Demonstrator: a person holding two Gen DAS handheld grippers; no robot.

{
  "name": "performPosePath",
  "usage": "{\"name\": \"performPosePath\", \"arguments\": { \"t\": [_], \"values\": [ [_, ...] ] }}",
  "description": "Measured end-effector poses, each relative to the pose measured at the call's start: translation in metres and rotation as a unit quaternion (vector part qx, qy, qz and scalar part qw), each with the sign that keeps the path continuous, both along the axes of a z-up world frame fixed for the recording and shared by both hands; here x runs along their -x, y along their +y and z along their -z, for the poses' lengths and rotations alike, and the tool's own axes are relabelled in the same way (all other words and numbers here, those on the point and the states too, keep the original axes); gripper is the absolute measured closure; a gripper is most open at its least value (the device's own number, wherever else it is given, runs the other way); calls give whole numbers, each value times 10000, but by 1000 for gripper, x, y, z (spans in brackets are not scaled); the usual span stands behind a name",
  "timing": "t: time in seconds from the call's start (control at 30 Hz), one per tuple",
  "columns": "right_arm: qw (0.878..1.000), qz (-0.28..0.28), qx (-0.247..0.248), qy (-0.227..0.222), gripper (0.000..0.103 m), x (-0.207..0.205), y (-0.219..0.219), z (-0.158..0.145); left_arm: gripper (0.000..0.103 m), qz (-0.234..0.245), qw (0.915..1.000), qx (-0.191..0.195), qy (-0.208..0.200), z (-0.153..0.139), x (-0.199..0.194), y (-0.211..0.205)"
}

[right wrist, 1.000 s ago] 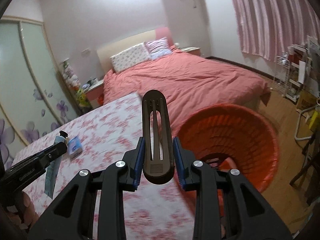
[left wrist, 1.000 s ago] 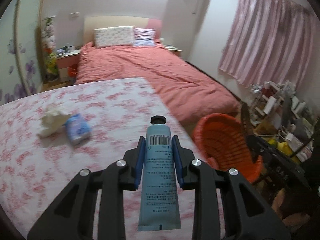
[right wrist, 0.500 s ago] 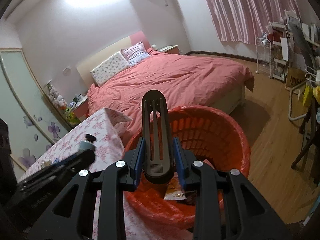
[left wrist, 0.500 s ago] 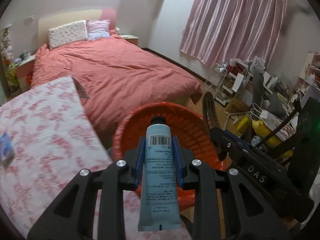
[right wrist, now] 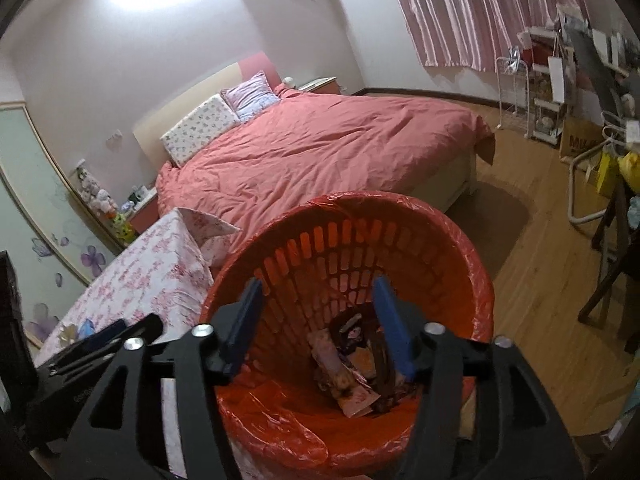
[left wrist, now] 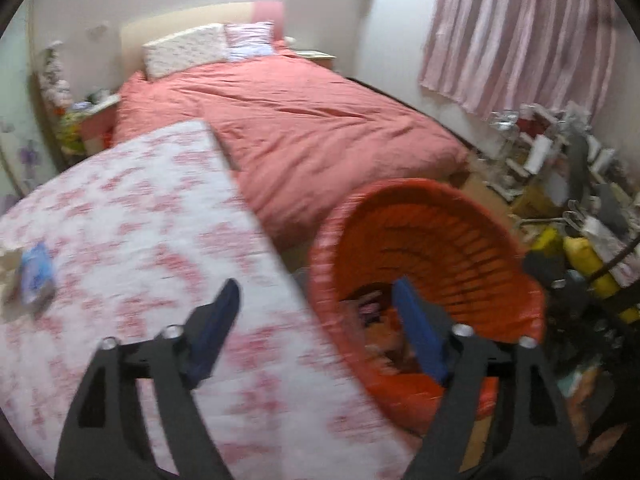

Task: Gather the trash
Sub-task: 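Open both tools over the orange basket to drop the tube and clip, then return to the bed and close the left tool on the crumpled white tissue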

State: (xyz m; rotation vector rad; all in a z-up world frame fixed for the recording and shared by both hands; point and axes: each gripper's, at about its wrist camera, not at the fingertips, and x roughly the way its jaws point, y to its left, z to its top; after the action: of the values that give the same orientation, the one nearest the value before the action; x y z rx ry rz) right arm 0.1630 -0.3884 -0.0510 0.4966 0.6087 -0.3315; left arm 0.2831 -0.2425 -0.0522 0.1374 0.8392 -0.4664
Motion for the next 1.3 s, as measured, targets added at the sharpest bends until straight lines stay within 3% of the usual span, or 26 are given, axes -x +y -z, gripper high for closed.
{"name": "performPosePath", "arguments": {
  "t": [0.13, 0.37, 0.57, 0.73, 0.93, 1.07, 1.2, 1.3],
  "values": [
    [9996, -36, 291, 31, 26, -1, 12, -4, 11, -429, 9981, -371, -231, 1, -1, 42],
    [9977, -416, 511, 132, 20, -14, 53, -6, 8, -1257, 9895, -625, -353, 1, -15, 137],
    [9933, -808, 767, 314, 11, -28, 101, -4, 8, -2006, 9758, -785, -375, 1, -27, 223],
    [9867, -1186, 1041, 388, 10, -41, 141, -1, 8, -2617, 9624, -622, -390, -6, -46, 275],
    [9807, -1556, 1094, 454, 10, -55, 178, 3, 4, -2792, 9595, -284, -240, -20, -95, 284],
    [9781, -1696, 1097, 510, 10, -64, 193, 4, 4, -2805, 9573, -679, -141, -13, -126, 267],
    [9765, -1790, 1063, 561, 10, -68, 200, 5, 4, -2874, 9492, -1280, 41, 8, -141, 263],
    [9756, -1818, 1083, 585, 10, -68, 203, 6, 4, -2948, 9505, -981, 92, 10, -128, 285]
  ]
}}
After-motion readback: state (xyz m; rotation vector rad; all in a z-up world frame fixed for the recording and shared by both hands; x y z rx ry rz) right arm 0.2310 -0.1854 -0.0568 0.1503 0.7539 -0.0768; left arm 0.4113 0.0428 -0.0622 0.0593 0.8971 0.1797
